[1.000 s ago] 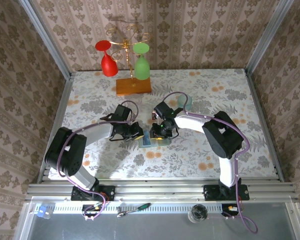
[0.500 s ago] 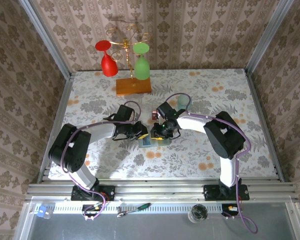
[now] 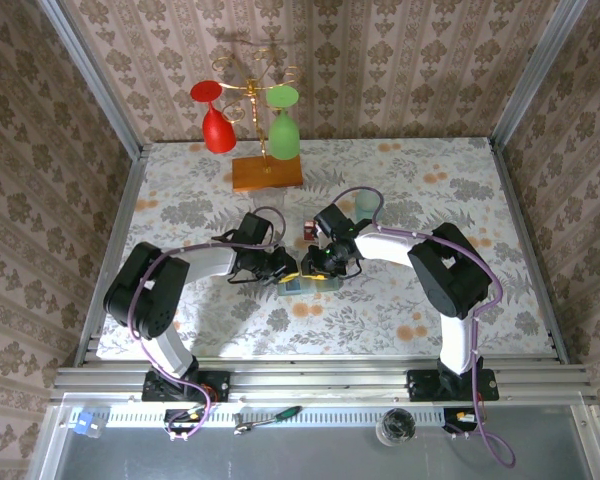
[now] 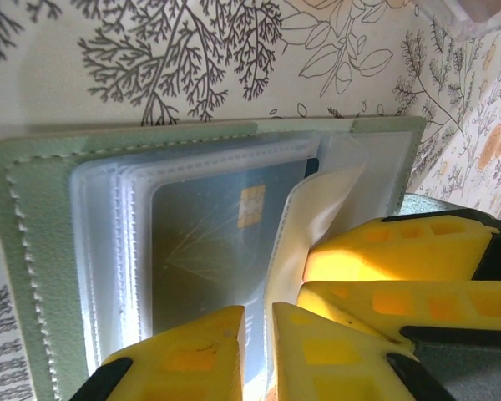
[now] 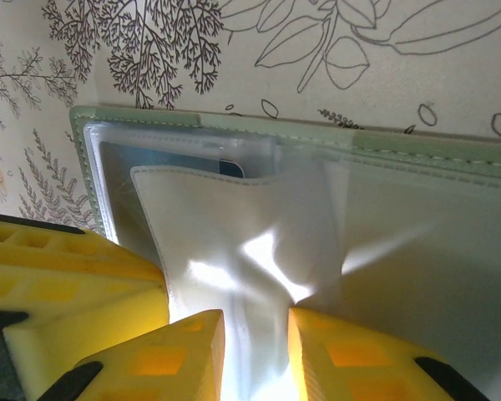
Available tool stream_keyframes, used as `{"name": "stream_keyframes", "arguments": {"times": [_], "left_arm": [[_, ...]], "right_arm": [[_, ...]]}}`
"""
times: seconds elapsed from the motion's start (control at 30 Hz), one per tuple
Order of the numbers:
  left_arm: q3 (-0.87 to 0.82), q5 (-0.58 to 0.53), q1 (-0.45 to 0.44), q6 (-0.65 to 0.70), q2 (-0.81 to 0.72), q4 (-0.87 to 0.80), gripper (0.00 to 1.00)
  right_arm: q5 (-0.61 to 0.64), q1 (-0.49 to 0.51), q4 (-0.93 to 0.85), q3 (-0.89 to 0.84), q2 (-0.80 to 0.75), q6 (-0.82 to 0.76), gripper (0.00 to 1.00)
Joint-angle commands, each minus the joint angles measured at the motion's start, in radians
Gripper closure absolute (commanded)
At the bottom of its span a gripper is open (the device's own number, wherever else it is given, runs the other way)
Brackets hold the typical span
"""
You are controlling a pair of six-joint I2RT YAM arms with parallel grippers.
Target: Take the credit cards out of the card holder
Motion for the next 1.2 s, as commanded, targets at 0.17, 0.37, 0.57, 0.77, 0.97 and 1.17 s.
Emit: {"name": "stream_keyframes", "arguments": {"times": [0.17, 0.37, 0.57, 0.77, 0.97, 1.17], "left_arm": [[0.01, 0.032, -0.006, -0.039, 0.018, 0.054, 0.86], [0.006, 0.034, -0.006, -0.047, 0.013, 0.068, 0.89], [0.011, 0.035, -0.008, -0.053, 0.011, 0.071, 0.89], [0.021, 0.036, -0.011, -0.053, 0.008, 0.066, 0.88], [0.048, 0.038, -0.018, -0.051, 0.005, 0.046, 0.86], [0.08, 0.036, -0.028, -0.046, 0.011, 0.025, 0.83]], "right_arm": [[-0.02, -0.008, 0.013, -0.029, -0.031, 0.012, 0.73], [-0.026, -0.01, 0.029, -0.039, -0.045, 0.018, 0.74], [-0.03, -0.016, 0.054, -0.056, -0.071, 0.028, 0.74], [-0.024, -0.025, 0.061, -0.069, -0.102, 0.031, 0.74], [-0.011, -0.039, 0.058, -0.079, -0.146, 0.028, 0.74], [-0.001, -0.057, 0.053, -0.094, -0.185, 0.021, 0.75]]}}
